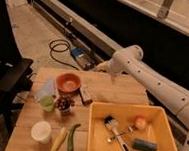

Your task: Place grapes in red bowl

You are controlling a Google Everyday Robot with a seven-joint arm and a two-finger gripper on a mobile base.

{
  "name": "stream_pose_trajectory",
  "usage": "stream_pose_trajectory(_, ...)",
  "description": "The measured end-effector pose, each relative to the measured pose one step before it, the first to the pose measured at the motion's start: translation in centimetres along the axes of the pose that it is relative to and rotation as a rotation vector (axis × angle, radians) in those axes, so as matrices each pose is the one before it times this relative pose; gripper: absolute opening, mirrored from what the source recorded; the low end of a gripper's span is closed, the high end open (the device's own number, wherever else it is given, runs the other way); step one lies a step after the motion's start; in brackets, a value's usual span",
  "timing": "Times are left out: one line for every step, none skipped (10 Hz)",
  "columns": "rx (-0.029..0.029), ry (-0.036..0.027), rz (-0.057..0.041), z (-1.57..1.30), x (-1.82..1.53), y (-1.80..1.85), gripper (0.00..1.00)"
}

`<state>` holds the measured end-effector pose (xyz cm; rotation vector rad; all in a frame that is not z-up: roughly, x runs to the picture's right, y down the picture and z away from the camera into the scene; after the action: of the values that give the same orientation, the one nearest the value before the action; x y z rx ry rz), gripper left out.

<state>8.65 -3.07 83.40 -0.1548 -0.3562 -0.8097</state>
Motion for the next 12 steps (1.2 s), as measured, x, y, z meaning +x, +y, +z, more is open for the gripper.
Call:
stream_pose_trajectory(0.00002, -0.00002, -0.00002, 0.001, -0.001, -0.002, 0.80)
stream_pose_trajectory(0.00002, -0.00002, -0.00003, 0.000, -0.002, -0.003, 0.80)
stream_pose_trajectory(0.00004, -0.00006, -0.00004, 0.002, -0.003, -0.004, 0.80)
stream_pose_trajectory(-0.00044, -0.00007, -0.00099, 0.002, -0.026, 0.008, 0.80)
stream_pose_trajectory(0.00022, -0.00093, -0.00524, -0.003, -0.112, -0.082, 0.80)
stream_pose_trajectory(0.00245, -0.00592, -0.04798, -0.320, -0.696, -0.397, 0.80)
stream_pose_trajectory(0.00255, -0.00523, -0.05446, -0.404, -0.967, -0.375, 0.80)
stream_pose_trajectory(0.00043, -0.00441, -0.06078, -0.407, -1.342, -0.454, 0.80)
stream_pose_trajectory(0.00206, -0.01073, -0.08081, -0.459, -2.347, -0.945, 0.80)
stream_pose_trajectory(0.00302, -0.01757, -0.08967, -0.459, -2.700, -1.354, 0.80)
stream_pose_trajectory(0.00035, -0.01469, -0.04799, -0.043, -1.403, -0.750, 0.80)
stream_pose_trajectory(0.01058, -0.05221, -0.09155, 0.262, -2.835, -1.983, 0.80)
